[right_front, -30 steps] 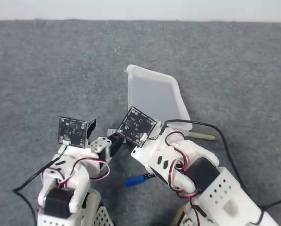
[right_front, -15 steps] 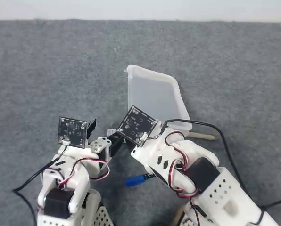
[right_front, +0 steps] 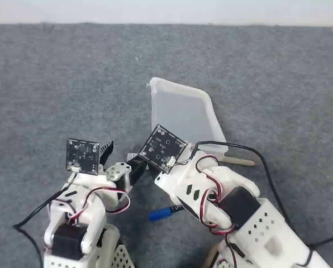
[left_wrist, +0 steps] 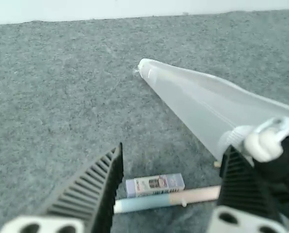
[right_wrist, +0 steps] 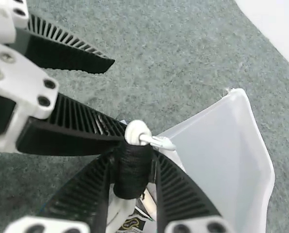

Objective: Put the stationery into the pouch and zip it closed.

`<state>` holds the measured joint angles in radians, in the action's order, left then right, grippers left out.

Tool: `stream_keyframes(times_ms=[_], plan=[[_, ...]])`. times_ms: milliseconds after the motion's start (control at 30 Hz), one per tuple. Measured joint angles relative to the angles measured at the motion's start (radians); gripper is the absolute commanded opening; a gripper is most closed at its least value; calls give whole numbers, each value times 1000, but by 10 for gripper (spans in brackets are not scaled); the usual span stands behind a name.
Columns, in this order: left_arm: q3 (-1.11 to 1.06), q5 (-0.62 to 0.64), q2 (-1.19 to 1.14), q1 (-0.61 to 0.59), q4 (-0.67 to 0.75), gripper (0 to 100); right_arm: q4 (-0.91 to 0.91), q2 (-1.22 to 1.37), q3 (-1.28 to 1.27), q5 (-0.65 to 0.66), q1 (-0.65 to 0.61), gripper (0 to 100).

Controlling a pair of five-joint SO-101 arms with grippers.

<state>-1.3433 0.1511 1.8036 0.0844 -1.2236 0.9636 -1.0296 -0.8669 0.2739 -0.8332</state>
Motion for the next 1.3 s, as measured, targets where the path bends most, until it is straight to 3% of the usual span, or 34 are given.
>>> stream_keyframes(times_ms=[700, 1000, 1167, 1300], plan=[[31, 6, 0, 32, -40, 304, -15, 0, 0, -71, 2, 6], [-72, -49, 0, 46, 110, 301, 32, -124, -23, -71, 2, 6], [-77, -57, 0, 46, 118, 294, 35, -221, -98, -58, 0, 6], [-78, -68, 0, 46, 118, 229, 35, -232, -129, -21, -15, 6]])
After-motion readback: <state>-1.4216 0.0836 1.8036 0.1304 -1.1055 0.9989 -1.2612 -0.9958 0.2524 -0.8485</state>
